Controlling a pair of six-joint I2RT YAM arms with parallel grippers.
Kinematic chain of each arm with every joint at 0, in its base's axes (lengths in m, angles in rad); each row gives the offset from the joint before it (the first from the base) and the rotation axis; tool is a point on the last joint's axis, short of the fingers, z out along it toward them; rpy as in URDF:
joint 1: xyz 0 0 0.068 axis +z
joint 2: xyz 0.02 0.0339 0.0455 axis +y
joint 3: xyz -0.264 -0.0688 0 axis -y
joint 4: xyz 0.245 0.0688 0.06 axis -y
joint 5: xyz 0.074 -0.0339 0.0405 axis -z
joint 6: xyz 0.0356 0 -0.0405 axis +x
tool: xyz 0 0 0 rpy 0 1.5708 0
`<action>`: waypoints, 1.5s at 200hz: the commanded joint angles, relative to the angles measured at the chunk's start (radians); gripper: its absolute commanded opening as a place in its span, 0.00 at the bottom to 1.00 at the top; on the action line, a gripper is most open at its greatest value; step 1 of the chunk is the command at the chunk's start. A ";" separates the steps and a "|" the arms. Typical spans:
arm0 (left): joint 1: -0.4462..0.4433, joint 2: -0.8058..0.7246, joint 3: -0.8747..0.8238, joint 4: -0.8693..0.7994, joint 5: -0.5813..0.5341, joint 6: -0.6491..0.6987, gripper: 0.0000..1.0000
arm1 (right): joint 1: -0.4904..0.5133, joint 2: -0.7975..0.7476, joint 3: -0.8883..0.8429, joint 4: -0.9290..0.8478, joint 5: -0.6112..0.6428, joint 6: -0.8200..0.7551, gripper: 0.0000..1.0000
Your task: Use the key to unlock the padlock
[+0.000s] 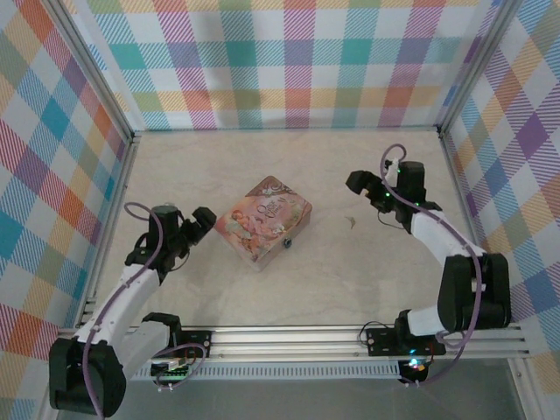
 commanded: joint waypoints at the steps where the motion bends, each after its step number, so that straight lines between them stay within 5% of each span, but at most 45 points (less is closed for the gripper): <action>1: -0.074 -0.039 -0.032 0.020 0.085 -0.078 1.00 | 0.063 0.071 0.087 -0.045 -0.089 -0.023 0.93; 35: -0.191 -0.001 -0.046 0.143 0.043 -0.123 1.00 | 0.152 0.224 0.201 -0.091 -0.091 -0.063 0.88; 105: -0.252 0.202 0.040 0.259 0.035 -0.122 1.00 | 0.244 0.403 0.359 -0.171 -0.148 -0.124 0.77; 232: -0.258 0.618 0.376 0.302 0.128 -0.026 0.98 | 0.255 0.154 0.098 -0.184 -0.065 -0.136 0.72; 300: -0.260 0.794 0.559 0.246 0.183 0.025 0.96 | 0.254 0.166 0.103 -0.177 -0.016 -0.107 0.72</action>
